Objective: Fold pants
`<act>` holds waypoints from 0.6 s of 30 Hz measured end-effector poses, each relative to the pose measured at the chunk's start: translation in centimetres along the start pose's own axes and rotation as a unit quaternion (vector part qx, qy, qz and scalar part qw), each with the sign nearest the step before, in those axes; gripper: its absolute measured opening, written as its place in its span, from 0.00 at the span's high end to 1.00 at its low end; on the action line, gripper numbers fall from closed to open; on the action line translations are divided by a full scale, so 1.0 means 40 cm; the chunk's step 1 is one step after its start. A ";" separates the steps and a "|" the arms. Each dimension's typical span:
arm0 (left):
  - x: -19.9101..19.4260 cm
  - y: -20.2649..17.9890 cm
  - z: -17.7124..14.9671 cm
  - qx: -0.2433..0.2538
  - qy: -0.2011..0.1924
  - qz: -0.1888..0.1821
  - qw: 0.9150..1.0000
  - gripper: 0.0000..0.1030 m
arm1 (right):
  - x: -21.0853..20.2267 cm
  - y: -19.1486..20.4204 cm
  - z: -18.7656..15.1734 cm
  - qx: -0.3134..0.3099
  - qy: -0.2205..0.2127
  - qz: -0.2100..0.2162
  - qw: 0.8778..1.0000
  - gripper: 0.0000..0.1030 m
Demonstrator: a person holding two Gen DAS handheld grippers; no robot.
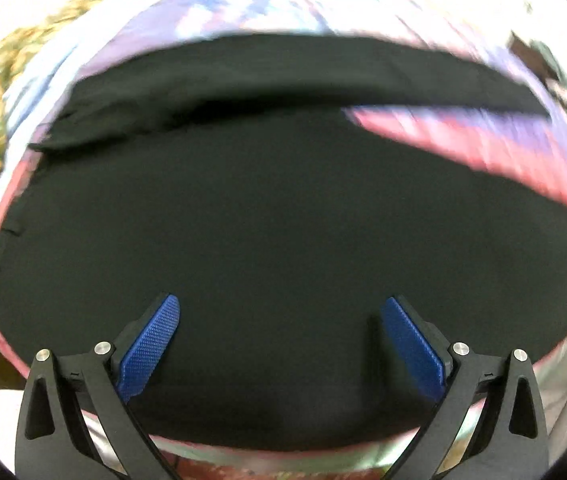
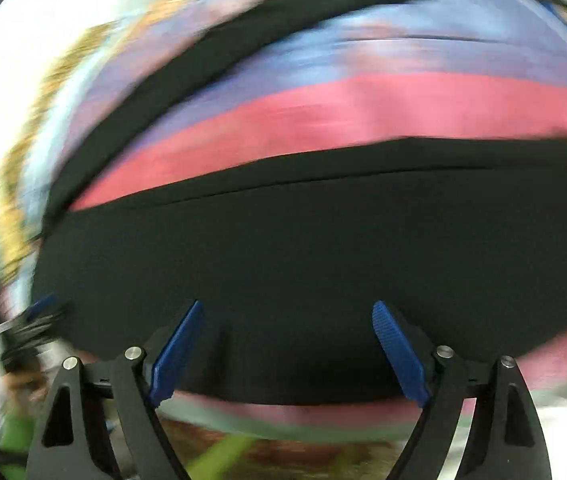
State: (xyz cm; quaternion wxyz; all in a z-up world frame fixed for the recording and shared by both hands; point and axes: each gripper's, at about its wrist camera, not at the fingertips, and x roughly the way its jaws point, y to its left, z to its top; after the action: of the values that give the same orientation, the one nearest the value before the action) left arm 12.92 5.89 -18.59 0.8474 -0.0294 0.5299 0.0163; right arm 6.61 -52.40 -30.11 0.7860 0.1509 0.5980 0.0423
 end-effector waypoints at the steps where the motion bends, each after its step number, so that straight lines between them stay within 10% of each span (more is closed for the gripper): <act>1: -0.016 0.027 0.027 -0.014 -0.017 0.003 1.000 0.01 | -0.021 -0.024 0.007 0.012 -0.011 -0.029 0.999 0.17; 10: 0.044 0.311 0.310 -0.126 -0.108 0.085 0.982 0.01 | -0.014 0.286 0.250 -0.079 -0.082 0.056 0.992 0.17; 18: 0.279 0.442 0.335 -0.147 -0.048 0.123 0.980 0.00 | 0.219 0.639 0.518 -0.176 -0.074 0.149 0.970 0.17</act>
State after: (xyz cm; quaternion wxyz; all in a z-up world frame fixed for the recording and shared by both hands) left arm 28.78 24.37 -23.35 0.8496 -0.0876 0.4801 0.2000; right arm 31.75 -29.80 -25.92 0.8269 0.1001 0.4922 0.2528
